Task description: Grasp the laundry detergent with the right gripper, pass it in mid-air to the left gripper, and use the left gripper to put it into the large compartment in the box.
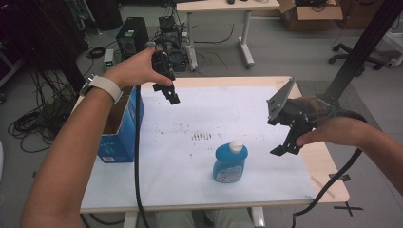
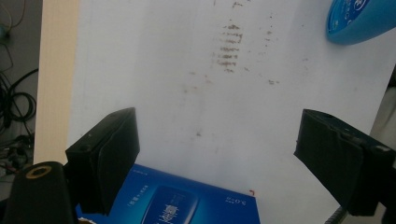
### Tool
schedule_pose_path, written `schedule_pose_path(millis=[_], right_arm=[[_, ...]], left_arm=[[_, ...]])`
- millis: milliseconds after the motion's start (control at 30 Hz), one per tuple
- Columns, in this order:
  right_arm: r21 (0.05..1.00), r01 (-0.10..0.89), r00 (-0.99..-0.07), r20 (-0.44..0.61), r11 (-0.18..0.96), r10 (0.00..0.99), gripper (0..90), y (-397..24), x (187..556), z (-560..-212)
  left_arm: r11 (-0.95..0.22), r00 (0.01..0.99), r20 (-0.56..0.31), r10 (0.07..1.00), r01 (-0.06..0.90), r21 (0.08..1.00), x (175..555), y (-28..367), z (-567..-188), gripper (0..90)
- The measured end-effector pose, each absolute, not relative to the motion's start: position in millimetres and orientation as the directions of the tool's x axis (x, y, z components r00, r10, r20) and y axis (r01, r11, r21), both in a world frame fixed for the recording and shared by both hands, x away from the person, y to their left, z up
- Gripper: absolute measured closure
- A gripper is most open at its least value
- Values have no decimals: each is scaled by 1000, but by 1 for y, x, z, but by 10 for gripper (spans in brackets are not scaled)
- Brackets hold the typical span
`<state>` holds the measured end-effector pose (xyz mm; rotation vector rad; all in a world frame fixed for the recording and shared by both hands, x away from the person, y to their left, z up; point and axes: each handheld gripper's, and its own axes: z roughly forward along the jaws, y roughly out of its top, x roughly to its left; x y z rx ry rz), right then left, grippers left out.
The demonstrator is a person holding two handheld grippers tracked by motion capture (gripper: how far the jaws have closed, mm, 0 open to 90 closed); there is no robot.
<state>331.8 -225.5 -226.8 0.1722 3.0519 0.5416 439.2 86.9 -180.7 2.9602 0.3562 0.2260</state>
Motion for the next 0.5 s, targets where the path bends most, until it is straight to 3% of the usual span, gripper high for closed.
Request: schedule_pose_path(millis=[500], right_arm=[[366,104,-993,-22,925,120,58,-229,334,-233]], left_arm=[[-961,961,137,242,218,169,439,83,-182,129]])
